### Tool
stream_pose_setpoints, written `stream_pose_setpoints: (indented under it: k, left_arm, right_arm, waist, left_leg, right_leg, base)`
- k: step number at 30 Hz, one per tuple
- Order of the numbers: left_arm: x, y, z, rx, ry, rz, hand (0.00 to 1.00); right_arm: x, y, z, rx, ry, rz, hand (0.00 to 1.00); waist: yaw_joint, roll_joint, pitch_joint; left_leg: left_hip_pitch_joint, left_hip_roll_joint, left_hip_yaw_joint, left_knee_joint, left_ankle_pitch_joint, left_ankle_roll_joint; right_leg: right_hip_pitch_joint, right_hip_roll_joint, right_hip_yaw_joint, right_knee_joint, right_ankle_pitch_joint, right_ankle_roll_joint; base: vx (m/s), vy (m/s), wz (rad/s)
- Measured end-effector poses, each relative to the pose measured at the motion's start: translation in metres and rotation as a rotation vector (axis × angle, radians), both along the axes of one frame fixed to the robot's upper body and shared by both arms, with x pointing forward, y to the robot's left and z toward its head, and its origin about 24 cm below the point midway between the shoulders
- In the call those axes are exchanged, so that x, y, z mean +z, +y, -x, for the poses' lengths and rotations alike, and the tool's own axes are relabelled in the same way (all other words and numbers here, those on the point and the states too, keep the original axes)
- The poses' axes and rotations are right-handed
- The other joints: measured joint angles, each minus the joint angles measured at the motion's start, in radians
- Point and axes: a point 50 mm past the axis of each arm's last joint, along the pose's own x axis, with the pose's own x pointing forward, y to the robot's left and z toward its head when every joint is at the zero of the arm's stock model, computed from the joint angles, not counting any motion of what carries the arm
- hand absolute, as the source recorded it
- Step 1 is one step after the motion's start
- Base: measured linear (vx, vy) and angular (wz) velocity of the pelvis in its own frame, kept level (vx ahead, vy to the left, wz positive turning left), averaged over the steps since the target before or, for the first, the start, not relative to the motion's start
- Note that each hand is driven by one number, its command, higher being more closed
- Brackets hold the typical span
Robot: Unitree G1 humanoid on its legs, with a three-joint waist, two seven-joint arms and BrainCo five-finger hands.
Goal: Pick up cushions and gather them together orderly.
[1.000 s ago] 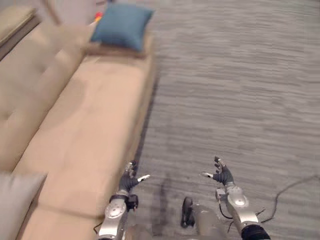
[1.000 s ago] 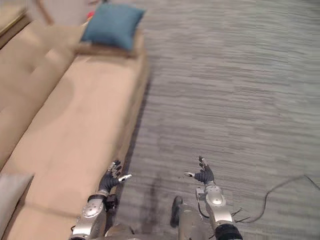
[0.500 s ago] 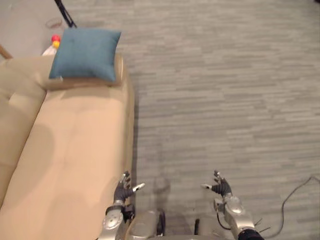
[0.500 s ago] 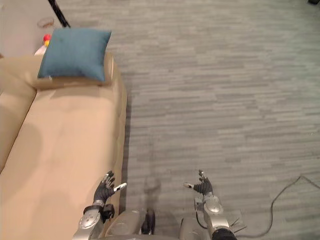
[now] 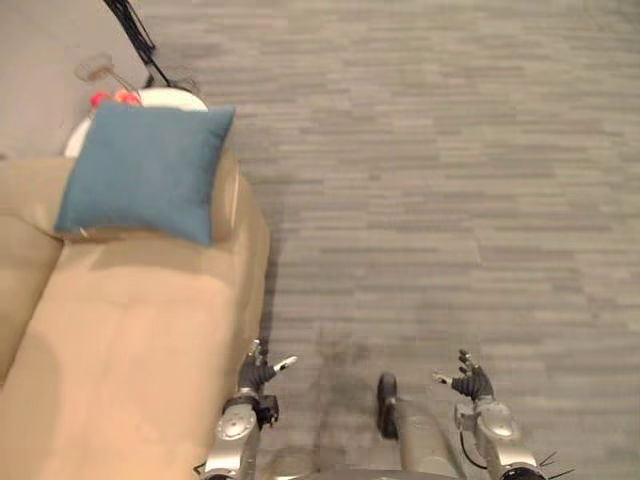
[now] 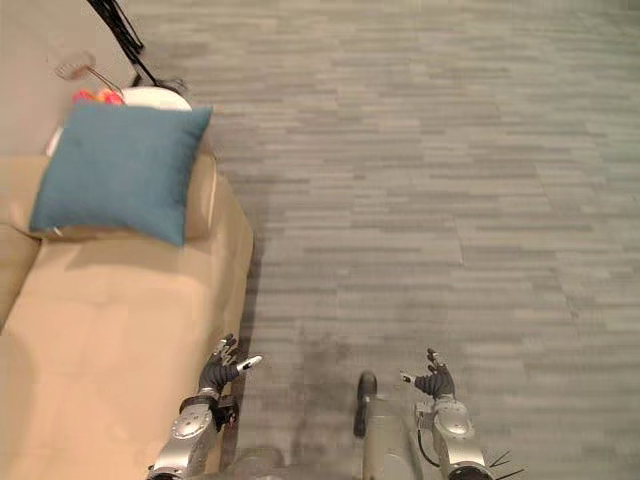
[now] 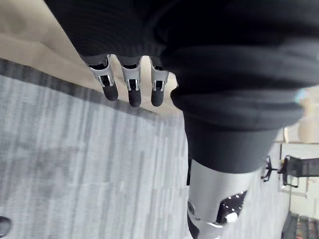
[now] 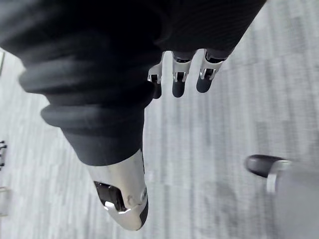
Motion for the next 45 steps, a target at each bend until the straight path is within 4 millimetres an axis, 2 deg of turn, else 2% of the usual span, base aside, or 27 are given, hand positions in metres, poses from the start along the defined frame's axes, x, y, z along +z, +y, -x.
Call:
stream_pose_setpoints:
  k: [1, 3, 5, 6, 7, 9, 11, 12, 13, 14, 16, 18, 21, 22, 23, 24, 25, 26, 27, 28, 30, 33, 34, 35, 38, 42, 45]
  left_arm:
    - [-0.001, 0.003, 0.003, 0.003, 0.005, -0.008, 0.0]
    - [-0.001, 0.007, 0.006, 0.013, 0.008, -0.015, 0.0]
    - [-0.002, 0.007, 0.007, 0.014, 0.012, -0.01, 0.0]
    - [-0.004, 0.006, 0.012, 0.019, 0.024, -0.007, 0.0]
    - [-0.008, 0.01, 0.018, 0.032, 0.048, -0.011, 0.0]
    - [-0.009, 0.016, 0.023, 0.056, 0.061, -0.018, 0.0]
    - [-0.015, 0.016, 0.034, 0.086, 0.101, -0.003, 0.0]
    - [-0.017, 0.016, 0.037, 0.086, 0.111, -0.001, 0.0]
    - [-0.021, 0.015, 0.043, 0.082, 0.136, 0.0, 0.0]
    - [-0.024, 0.017, 0.049, 0.083, 0.162, -0.007, 0.0]
    - [-0.024, 0.02, 0.05, 0.085, 0.166, -0.017, 0.0]
    - [-0.022, 0.022, 0.047, 0.093, 0.151, -0.021, 0.0]
    - [-0.015, 0.022, 0.033, 0.104, 0.1, -0.023, 0.0]
    - [-0.009, 0.02, 0.024, 0.118, 0.064, -0.012, 0.0]
    - [-0.006, 0.019, 0.018, 0.127, 0.042, -0.011, 0.0]
    - [-0.004, 0.02, 0.015, 0.126, 0.033, -0.018, 0.0]
    - [-0.004, 0.012, 0.012, 0.129, 0.032, 0.009, 0.0]
    - [-0.004, 0.007, 0.013, 0.135, 0.029, 0.025, 0.0]
    - [-0.002, 0.005, 0.012, 0.133, 0.014, 0.033, 0.0]
    - [0.0, 0.004, 0.011, 0.133, 0.006, 0.037, 0.0]
    - [0.006, 0.005, 0.006, 0.13, -0.027, 0.034, 0.0]
    - [0.01, 0.006, 0.003, 0.122, -0.06, 0.026, 0.0]
    - [0.011, 0.005, 0.002, 0.116, -0.067, 0.026, 0.0]
    - [0.008, 0.01, 0.004, 0.113, -0.048, 0.008, 0.0]
    - [0.003, 0.024, 0.017, 0.116, -0.006, -0.037, 0.0]
    - [0.004, 0.034, 0.017, 0.115, -0.006, -0.067, 0.0]
    - [0.004, 0.042, 0.018, 0.107, 0.0, -0.1, 0.0]
  right_arm:
    - [0.002, 0.001, -0.002, -0.012, -0.019, -0.013, 0.0]
    - [0.003, 0.0, -0.003, -0.021, -0.03, -0.019, 0.0]
    - [0.006, -0.009, -0.004, -0.054, -0.04, -0.015, 0.0]
    - [0.004, -0.015, 0.001, -0.076, -0.026, -0.007, 0.0]
    - [0.001, -0.013, 0.003, -0.085, -0.009, -0.015, 0.0]
    - [-0.002, -0.005, 0.002, -0.077, -0.004, -0.034, 0.0]
    - [0.0, -0.005, -0.002, -0.07, -0.012, -0.027, 0.0]
    - [0.001, -0.005, -0.003, -0.07, -0.013, -0.026, 0.0]
    - [0.0, -0.004, -0.002, -0.059, -0.009, -0.021, 0.0]
    - [-0.001, -0.003, 0.0, -0.037, 0.003, -0.014, 0.0]
    - [-0.007, -0.002, 0.009, -0.034, 0.031, -0.016, 0.0]
    - [-0.01, 0.0, 0.015, -0.026, 0.049, -0.015, 0.0]
    - [-0.013, 0.001, 0.024, -0.023, 0.069, -0.016, 0.0]
    - [-0.013, 0.0, 0.028, -0.029, 0.071, -0.014, 0.0]
    - [-0.013, -0.002, 0.033, -0.044, 0.071, -0.015, 0.0]
    - [-0.014, -0.002, 0.037, -0.054, 0.074, -0.017, 0.0]
    - [-0.016, -0.006, 0.044, -0.073, 0.092, -0.014, 0.0]
    - [-0.014, -0.007, 0.04, -0.077, 0.079, -0.013, 0.0]
    - [-0.007, -0.007, 0.033, -0.083, 0.037, -0.012, 0.0]
    - [-0.001, -0.007, 0.027, -0.08, -0.001, -0.007, 0.0]
    - [0.009, -0.003, 0.016, -0.083, -0.073, -0.016, 0.0]
    - [0.013, 0.003, 0.009, -0.101, -0.124, -0.049, 0.0]
    - [0.016, -0.002, 0.008, -0.123, -0.143, -0.041, 0.0]
    - [0.015, -0.002, 0.005, -0.149, -0.145, -0.05, 0.0]
    - [0.006, -0.001, 0.014, -0.179, -0.097, -0.067, 0.0]
    - [0.006, -0.019, 0.025, -0.242, -0.078, -0.037, 0.0]
    - [0.024, -0.035, 0.014, -0.227, -0.148, 0.033, 0.0]
  waist:
    - [0.019, -0.031, 0.005]
    - [0.028, -0.054, 0.0]
    - [0.039, -0.019, 0.003]
    - [0.05, -0.001, 0.0]
    - [0.061, 0.001, 0.002]
    - [0.07, -0.05, -0.02]
    - [0.077, -0.065, -0.019]
    - [0.076, -0.066, -0.02]
    - [0.071, -0.071, -0.02]
    - [0.057, -0.074, -0.02]
    - [0.046, -0.077, -0.023]
    - [0.046, -0.076, -0.034]
    - [0.043, -0.07, -0.034]
    - [0.035, -0.069, -0.033]
    - [0.013, -0.074, -0.035]
    - [0.012, -0.082, -0.036]
    - [0.016, -0.055, -0.034]
    - [0.031, -0.035, -0.04]
    - [0.025, -0.041, -0.037]
    - [0.021, -0.047, -0.033]
    - [0.023, -0.059, -0.027]
    - [0.036, -0.078, -0.032]
    - [0.047, -0.068, -0.037]
    - [0.048, -0.077, -0.043]
    - [0.049, -0.112, -0.05]
    - [0.042, -0.112, -0.056]
    - [0.019, -0.116, -0.058]
  left_leg:
    - [-0.086, -0.012, 0.047, -0.014, -0.042, 0.018]
    - [-0.192, -0.035, 0.078, -0.13, -0.065, 0.017]
    - [-0.27, -0.056, 0.112, -0.438, -0.054, 0.009]
    - [-0.263, -0.07, 0.158, -0.684, 0.012, -0.021]
    - [-0.238, -0.089, 0.181, -0.716, 0.092, 0.085]
    - [-0.241, -0.144, 0.187, -0.708, 0.036, 0.091]
    - [-0.22, -0.179, 0.179, -0.621, -0.075, 0.136]
    - [-0.206, -0.189, 0.176, -0.617, -0.092, 0.137]
    - [-0.153, -0.216, 0.166, -0.617, -0.129, 0.149]
    - [-0.082, -0.252, 0.123, -0.62, -0.159, 0.165]
    - [0.009, -0.282, 0.067, -0.653, -0.172, 0.174]
    - [0.079, -0.295, 0.004, -0.692, -0.171, 0.175]
    - [0.138, -0.291, -0.177, -0.716, -0.173, 0.171]
    - [0.146, -0.287, -0.263, -0.71, -0.18, 0.156]
    - [0.145, -0.283, -0.338, -0.676, -0.203, 0.101]
    - [0.152, -0.287, -0.361, -0.661, -0.22, 0.071]
    - [0.16, -0.263, -0.4, -0.624, -0.257, 0.014]
    - [0.149, -0.226, -0.406, -0.611, -0.251, -0.016]
    - [0.128, -0.203, -0.391, -0.615, -0.226, -0.062]
    - [0.111, -0.175, -0.366, -0.62, -0.22, -0.081]
    - [0.047, -0.074, -0.205, -0.6, -0.22, -0.082]
    - [-0.012, -0.011, 0.044, -0.649, -0.188, -0.066]
    - [-0.031, -0.008, 0.131, -0.696, -0.062, -0.052]
    - [-0.04, -0.006, 0.189, -0.723, -0.077, -0.044]
    - [-0.035, -0.051, 0.204, -0.781, -0.044, -0.023]
    - [-0.009, -0.087, 0.205, -0.826, -0.022, -0.011]
    - [-0.001, -0.103, 0.204, -0.862, 0.001, -0.011]
  right_leg:
    - [0.1, -0.023, -0.005, -0.071, -0.017, 0.009]
    - [0.181, -0.051, -0.029, -0.139, -0.064, 0.056]
    - [0.247, -0.059, -0.061, -0.163, -0.104, 0.096]
    - [0.288, -0.06, -0.07, -0.162, -0.143, 0.123]
    - [0.318, -0.067, -0.068, -0.153, -0.18, 0.144]
    - [0.316, -0.117, -0.051, -0.123, -0.196, 0.142]
    - [0.262, -0.179, 0.003, 0.126, -0.232, 0.206]
    - [0.239, -0.192, 0.02, 0.202, -0.227, 0.217]
    - [0.154, -0.228, 0.075, 0.442, -0.152, 0.278]
    - [0.082, -0.248, 0.096, 0.69, -0.137, 0.256]
    - [0.021, -0.257, 0.065, 0.819, -0.201, 0.176]
    - [-0.055, -0.239, 0.009, 0.755, -0.252, 0.136]
    - [-0.185, -0.101, 0.082, 0.485, -0.288, 0.12]
    - [-0.226, -0.039, 0.184, 0.354, -0.262, 0.136]
    - [-0.222, 0.0, 0.305, 0.158, -0.17, 0.161]
    - [-0.209, 0.002, 0.354, 0.073, -0.11, 0.172]
    - [-0.184, 0.003, 0.335, 0.069, 0.02, 0.166]
    - [-0.18, 0.004, 0.293, 0.099, 0.009, 0.14]
    - [-0.173, -0.023, 0.24, 0.137, -0.032, 0.114]
    - [-0.15, -0.045, 0.193, 0.153, -0.056, 0.086]
    - [-0.032, -0.071, 0.107, 0.114, -0.073, 0.061]
    - [0.048, -0.099, 0.017, 0.051, -0.081, 0.071]
    - [0.058, -0.099, -0.003, 0.034, -0.101, 0.101]
    - [0.062, -0.113, -0.01, 0.006, -0.123, 0.127]
    - [0.07, -0.128, 0.002, -0.075, -0.075, 0.149]
    - [0.107, -0.147, 0.013, -0.141, -0.04, 0.162]
    - [0.111, -0.148, 0.012, -0.163, -0.025, 0.158]
  base:
    - [0.56, -0.041, 0.29]
    - [0.52, 0.004, 0.32]
    - [0.53, 0.151, 0.36]
    - [0.51, 0.204, 0.23]
    - [0.42, 0.164, 0.22]
    - [0.63, 0.227, 0.4]
    - [0.55, 0.232, 0.38]
    - [0.44, 0.204, 0.33]
    - [0.66, 0.244, 0.61]
    - [0.55, 0.191, 0.77]
    - [0.57, 0.076, 1.02]
    - [0.67, 0.005, 0.97]
    - [0.54, -0.135, 1.39]
    - [0.53, -0.256, 2.0]
    - [0.54, -0.29, 2.14]
    - [0.57, -0.364, 2.22]
    - [0.54, -0.351, 1.42]
    - [0.51, -0.345, 1.7]
    - [0.42, -0.318, 1.57]
    - [0.35, -0.335, 2.1]
    - [0.29, -0.295, 2.11]
    - [0.12, -0.13, 1.37]
    - [0.07, 0.016, 0.86]
    - [0.04, 0.062, 0.5]
    - [0.02, 0.079, 0.04]
    - [0.0, 0.082, 0.0]
    - [-0.04, 0.017, 0.03]
